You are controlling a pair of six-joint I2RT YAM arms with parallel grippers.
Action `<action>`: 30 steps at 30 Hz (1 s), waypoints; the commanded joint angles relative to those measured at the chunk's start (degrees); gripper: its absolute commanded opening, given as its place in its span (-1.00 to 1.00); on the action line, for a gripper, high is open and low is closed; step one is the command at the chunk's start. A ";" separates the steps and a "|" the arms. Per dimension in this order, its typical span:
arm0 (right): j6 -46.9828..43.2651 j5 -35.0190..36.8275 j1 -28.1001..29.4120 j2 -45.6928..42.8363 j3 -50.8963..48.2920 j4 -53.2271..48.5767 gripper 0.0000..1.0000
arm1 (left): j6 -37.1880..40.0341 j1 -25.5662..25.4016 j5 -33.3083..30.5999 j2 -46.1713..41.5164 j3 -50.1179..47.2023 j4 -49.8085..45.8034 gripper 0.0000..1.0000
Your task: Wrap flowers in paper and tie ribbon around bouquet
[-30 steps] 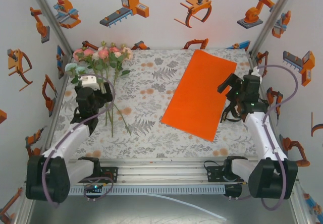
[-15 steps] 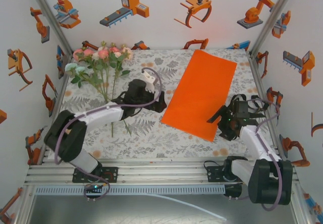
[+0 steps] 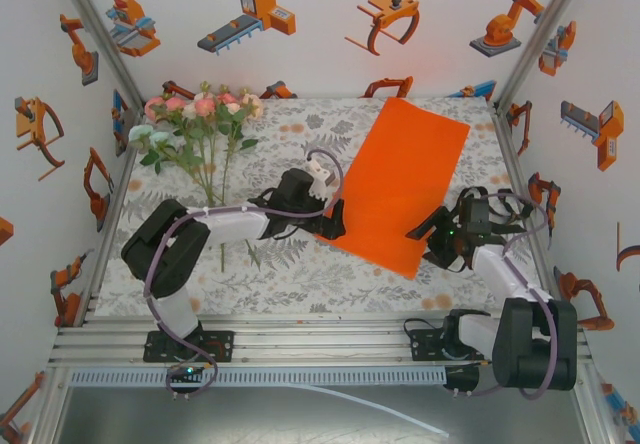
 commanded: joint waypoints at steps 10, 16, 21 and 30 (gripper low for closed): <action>2.08 -5.67 0.21 -2.40 -0.71 3.60 -0.06 | -1.36 -1.31 2.31 1.15 2.47 1.07 0.94; 4.25 -3.91 1.26 -3.09 -0.69 4.81 -1.00 | 2.21 -2.19 2.91 -5.32 -0.88 4.04 0.94; 7.46 -0.60 4.82 -5.23 1.52 3.51 -1.00 | 8.36 -7.44 4.22 -13.30 -4.80 11.49 0.94; 13.83 -0.29 10.14 -6.64 5.56 5.29 -1.00 | 10.98 -18.76 -13.29 -4.05 -0.20 19.23 0.94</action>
